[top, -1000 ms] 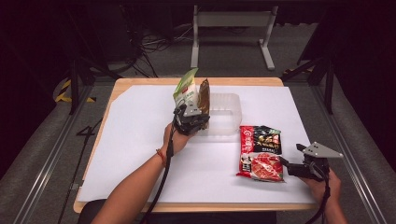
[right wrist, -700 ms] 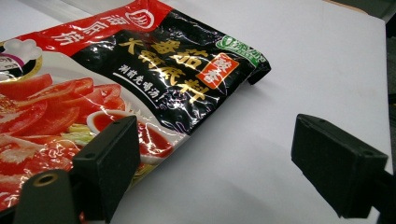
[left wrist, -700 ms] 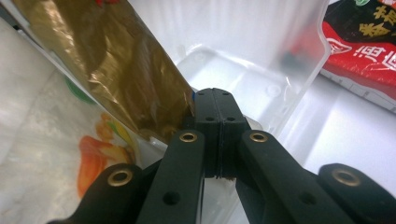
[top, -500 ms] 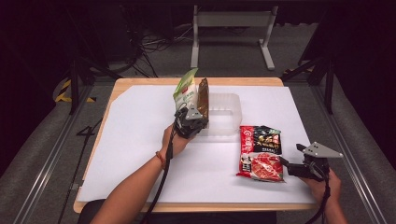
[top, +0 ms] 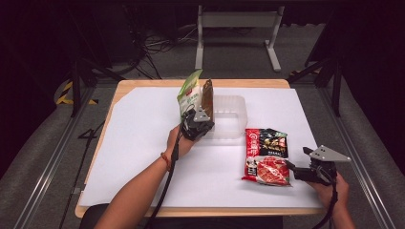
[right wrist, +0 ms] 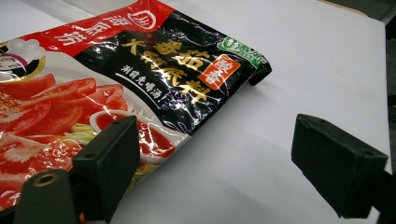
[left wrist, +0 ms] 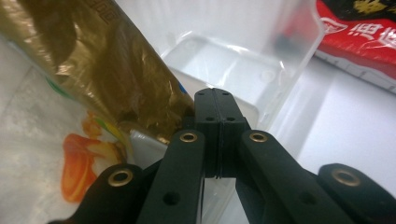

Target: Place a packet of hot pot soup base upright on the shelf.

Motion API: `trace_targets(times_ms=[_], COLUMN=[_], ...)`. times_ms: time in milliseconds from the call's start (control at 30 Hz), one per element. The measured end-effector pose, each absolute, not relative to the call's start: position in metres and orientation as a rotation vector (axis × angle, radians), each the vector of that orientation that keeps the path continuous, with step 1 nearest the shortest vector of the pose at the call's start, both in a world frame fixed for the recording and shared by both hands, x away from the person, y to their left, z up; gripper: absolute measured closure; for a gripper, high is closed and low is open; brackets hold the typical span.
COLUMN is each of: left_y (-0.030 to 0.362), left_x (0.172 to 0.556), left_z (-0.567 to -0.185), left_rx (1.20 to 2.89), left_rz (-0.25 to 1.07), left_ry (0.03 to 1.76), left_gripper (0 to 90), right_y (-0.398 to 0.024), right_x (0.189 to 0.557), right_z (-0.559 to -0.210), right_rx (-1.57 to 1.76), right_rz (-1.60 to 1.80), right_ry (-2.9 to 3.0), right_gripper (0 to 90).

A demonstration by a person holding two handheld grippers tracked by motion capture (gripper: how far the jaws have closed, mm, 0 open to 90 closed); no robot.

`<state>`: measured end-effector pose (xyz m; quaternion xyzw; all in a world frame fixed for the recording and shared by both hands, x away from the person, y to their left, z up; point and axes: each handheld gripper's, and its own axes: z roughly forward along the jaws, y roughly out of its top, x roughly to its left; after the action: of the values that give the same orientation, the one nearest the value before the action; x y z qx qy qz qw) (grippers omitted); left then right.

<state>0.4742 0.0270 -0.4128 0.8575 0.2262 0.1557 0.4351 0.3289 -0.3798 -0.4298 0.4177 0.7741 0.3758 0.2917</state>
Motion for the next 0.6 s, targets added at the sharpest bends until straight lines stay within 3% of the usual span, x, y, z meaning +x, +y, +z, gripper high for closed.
trace_targets(times_ms=[200, 400, 600], left_y=[0.045, 0.068, 0.091], left_x=[0.464, 0.446, 0.425], left_z=[-0.403, -0.397, -0.393], left_rx=[2.119, 2.129, 2.136], left_rz=[0.401, 0.402, 0.417], left_ry=[0.528, 0.477, 0.406], left_gripper=[89.0, 80.7, 57.5], right_y=[-0.38, -0.379, -0.38], right_x=[0.33, 0.329, 0.328], right_z=[-0.43, -0.43, -0.428], right_rx=[1.122, 1.116, 1.125], right_rz=[1.002, 1.002, 1.048], right_ry=[2.064, 2.062, 2.056], right_gripper=[16.3, 16.4, 18.9])
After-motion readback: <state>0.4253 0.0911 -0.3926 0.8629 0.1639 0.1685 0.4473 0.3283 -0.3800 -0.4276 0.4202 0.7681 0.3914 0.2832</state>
